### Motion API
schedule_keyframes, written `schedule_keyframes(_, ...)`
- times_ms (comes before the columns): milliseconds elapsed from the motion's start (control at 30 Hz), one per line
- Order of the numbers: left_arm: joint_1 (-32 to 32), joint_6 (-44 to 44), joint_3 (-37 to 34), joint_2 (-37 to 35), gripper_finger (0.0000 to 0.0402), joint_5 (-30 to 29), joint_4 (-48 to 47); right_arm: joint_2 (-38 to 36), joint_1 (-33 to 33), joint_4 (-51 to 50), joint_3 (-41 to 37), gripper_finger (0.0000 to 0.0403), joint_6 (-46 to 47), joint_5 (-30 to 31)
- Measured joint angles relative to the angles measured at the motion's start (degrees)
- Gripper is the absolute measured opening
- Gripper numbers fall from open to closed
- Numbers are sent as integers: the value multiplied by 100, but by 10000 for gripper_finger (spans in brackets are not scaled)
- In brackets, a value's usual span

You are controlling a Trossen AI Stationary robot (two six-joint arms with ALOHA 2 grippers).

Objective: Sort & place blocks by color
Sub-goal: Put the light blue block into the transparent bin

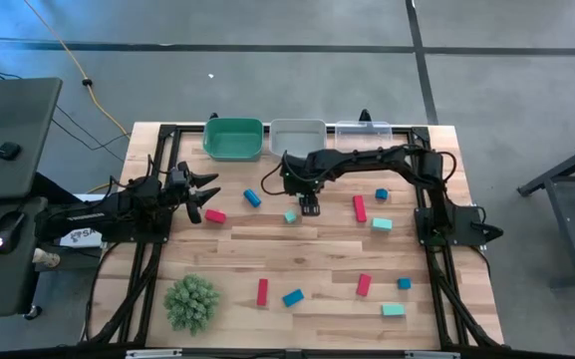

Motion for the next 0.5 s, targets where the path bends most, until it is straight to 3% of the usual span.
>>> schedule_keyframes(500, 0, 1, -1, 1, 147, -2, -2, 169, -11, 77, -2, 199, 28, 53)
